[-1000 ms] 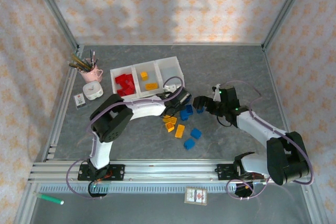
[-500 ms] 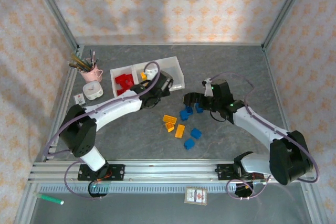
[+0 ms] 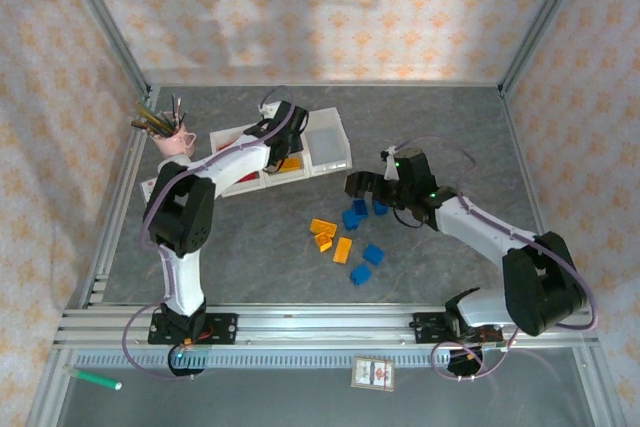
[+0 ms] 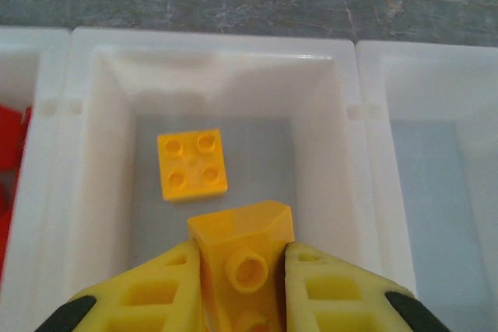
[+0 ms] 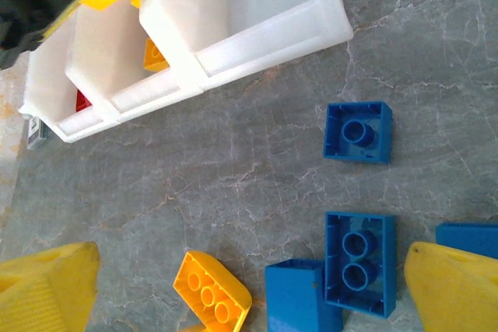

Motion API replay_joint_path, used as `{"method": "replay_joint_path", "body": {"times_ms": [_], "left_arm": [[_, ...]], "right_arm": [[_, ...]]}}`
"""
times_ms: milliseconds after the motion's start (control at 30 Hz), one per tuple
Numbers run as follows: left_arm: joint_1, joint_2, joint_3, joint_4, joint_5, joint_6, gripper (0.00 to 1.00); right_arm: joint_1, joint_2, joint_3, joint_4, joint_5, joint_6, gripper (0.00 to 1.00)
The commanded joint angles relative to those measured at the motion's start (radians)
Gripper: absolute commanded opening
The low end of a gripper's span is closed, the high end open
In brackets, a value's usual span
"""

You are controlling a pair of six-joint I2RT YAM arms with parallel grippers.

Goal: Sort the legos into containers by color
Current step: Place the lego in the container, then pick up the lego from the center of the table.

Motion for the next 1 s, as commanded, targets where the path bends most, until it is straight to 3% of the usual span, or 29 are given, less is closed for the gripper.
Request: {"method": "replay_joint_path", "body": {"times_ms": [0, 100, 167, 400, 533, 967], "left_arm": [[0.014, 0.037, 0.07, -0.038, 0.019, 0.043, 0.37], [0.018, 0.048, 0.094, -0.058, 0.016, 0.053, 0.53], [0.022, 0.04, 0.094, -0.068, 0.017, 0.055, 0.58], [0.02, -0.039, 0.048, -0.078, 0.09, 0.042, 0.59], [-0.003, -0.167, -0.035, -0.066, 0.136, 0.022, 0.59], [-0.254, -0.431, -0.362, -0.071, 0.168, -0.084, 0.64]], "right_arm": [[0.004, 0.01, 0.032, 0.026, 0.03, 0.007, 1.0], [0.004, 0.014, 0.036, 0.02, 0.034, 0.001, 1.0], [0.004, 0.016, 0.04, 0.018, 0.033, -0.002, 1.0], [0.004, 0.006, 0.053, -0.009, 0.024, -0.013, 1.0], [0.004, -0.006, 0.045, -0.054, 0.037, -0.027, 1.0], [0.0, -0.068, -0.075, -0.102, 0.055, -0.003, 1.0]]}}
